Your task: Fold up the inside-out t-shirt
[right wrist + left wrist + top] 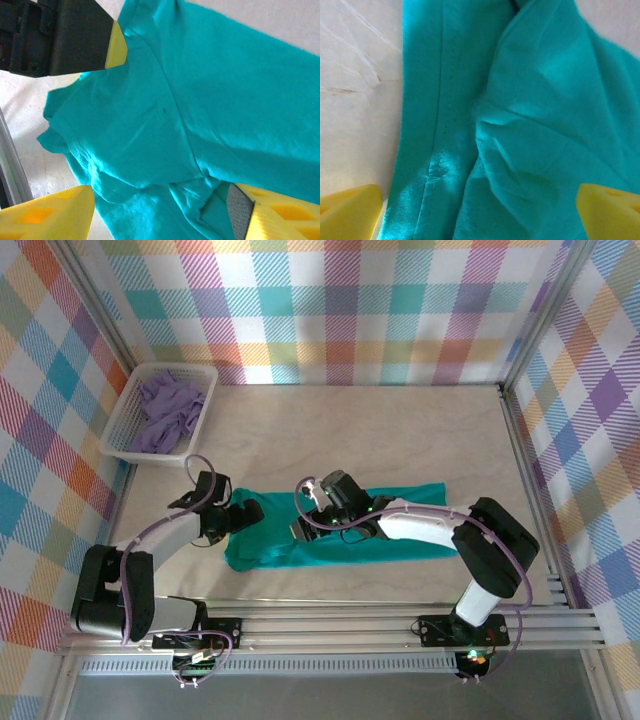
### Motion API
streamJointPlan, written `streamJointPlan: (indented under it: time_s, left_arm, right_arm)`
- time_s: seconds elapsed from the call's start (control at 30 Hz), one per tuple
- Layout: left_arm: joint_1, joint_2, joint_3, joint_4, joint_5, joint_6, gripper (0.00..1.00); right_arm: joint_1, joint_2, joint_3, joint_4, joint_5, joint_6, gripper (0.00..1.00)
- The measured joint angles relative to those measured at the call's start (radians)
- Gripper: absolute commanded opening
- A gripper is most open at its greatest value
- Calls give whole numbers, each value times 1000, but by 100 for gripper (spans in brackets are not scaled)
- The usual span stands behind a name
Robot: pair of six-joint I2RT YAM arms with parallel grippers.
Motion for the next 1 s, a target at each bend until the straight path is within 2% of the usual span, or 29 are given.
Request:
streamJointPlan:
  time_s: [0.2,0.37,0.63,1.0]
  left_arm:
    - [-34,11,6,-3,-34,13,94]
    - [-77,16,6,1,-82,13,86]
    - [-143,43,6,56,-100,10,75]
    - [-174,61,-10,136,-89,-2,48]
  right_arm:
    - [0,0,-17,4,0,4,71]
    - [0,0,-19,9,0,10,71]
    - [0,0,-22,16,0,19,70]
    - [0,9,-27,20,0,20,70]
